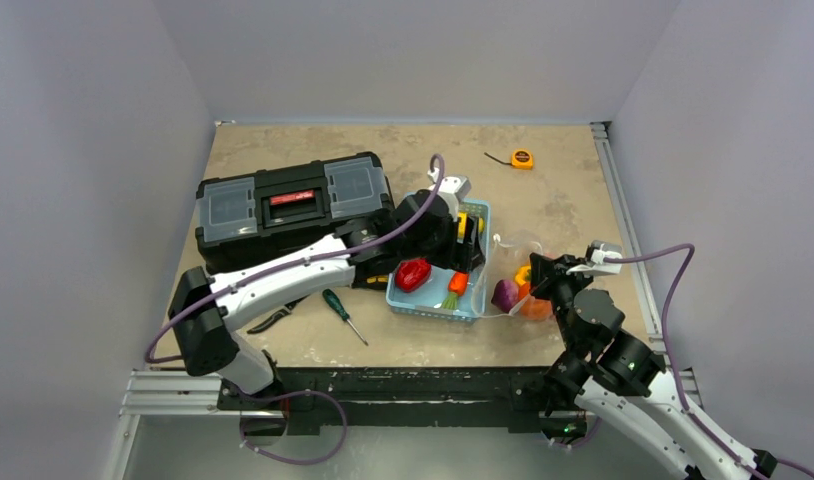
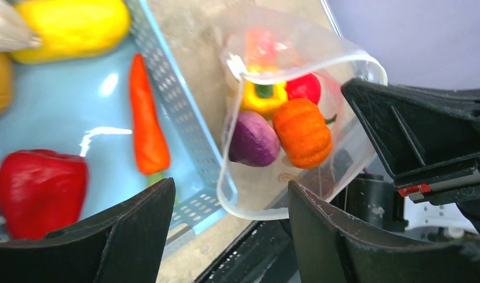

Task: Place the food in the zip-top bag and seal the zipper
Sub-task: Pick up the fake vegetable from the bin.

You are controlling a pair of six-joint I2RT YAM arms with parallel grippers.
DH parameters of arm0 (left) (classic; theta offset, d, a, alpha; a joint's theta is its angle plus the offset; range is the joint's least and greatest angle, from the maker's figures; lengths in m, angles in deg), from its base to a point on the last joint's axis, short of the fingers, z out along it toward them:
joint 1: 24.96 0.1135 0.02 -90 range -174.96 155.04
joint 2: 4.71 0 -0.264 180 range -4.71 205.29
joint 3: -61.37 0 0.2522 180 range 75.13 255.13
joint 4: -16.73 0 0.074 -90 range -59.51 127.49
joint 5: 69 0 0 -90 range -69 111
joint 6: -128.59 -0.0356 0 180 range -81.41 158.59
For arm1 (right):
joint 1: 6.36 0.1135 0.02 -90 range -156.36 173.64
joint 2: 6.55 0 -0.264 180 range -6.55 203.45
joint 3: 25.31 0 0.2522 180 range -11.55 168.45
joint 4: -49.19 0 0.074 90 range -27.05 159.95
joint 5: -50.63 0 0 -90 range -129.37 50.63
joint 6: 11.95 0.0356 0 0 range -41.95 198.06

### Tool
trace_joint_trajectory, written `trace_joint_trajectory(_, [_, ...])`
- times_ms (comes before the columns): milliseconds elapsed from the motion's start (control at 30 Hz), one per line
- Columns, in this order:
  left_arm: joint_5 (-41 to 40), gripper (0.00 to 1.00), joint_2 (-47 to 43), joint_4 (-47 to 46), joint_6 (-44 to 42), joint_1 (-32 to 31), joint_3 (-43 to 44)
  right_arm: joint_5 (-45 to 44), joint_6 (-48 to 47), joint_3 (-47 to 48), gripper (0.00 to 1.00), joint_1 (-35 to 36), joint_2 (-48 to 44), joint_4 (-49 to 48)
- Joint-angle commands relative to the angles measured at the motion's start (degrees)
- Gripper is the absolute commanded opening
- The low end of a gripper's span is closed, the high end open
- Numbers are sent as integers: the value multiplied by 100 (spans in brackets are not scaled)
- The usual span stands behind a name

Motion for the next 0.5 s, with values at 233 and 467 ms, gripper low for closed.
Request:
trace_joint_trajectory(233, [-1488,70,-363,976,-647,306,45,55,-97,25,0,39,-6,-344])
trace_joint_trajectory(467, [-1915,70,493,1725,-718,550,937,64,-109,34,0,39,49,-345])
